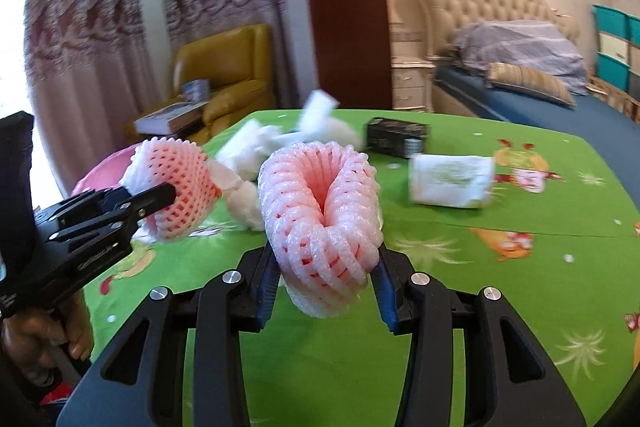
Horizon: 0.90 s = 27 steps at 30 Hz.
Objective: Collect trash
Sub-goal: 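Carry both pink foam nets over the pink bin and open both tools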
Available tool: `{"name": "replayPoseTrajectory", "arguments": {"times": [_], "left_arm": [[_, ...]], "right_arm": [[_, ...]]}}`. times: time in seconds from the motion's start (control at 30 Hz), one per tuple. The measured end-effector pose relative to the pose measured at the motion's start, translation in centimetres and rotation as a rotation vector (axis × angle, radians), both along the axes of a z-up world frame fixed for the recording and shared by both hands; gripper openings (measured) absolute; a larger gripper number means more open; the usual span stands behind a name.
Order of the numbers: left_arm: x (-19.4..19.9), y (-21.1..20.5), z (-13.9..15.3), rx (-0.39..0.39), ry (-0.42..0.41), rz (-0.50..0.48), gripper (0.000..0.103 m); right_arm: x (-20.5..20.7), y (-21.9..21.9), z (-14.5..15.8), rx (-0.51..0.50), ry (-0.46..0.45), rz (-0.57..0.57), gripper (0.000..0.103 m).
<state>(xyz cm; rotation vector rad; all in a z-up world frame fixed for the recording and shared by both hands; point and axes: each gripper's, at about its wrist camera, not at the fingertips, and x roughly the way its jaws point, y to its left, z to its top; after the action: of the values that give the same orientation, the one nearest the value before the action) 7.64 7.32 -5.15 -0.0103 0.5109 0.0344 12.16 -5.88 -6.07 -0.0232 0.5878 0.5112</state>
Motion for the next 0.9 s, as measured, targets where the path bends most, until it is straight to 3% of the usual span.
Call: {"name": "replayPoseTrajectory", "arguments": {"times": [0.3, 0.9], "left_arm": [[-2.7, 6.6, -0.8, -0.04, 0.022, 0.112, 0.03], [-6.1, 10.4, 1.7, -0.012, -0.046, 0.201, 0.03]], "right_arm": [[-0.4, 5.0, -0.5, -0.045, 0.02, 0.108, 0.042], [-1.8, 9.8, 2.2, -0.017, -0.044, 0.237, 0.042]]}}
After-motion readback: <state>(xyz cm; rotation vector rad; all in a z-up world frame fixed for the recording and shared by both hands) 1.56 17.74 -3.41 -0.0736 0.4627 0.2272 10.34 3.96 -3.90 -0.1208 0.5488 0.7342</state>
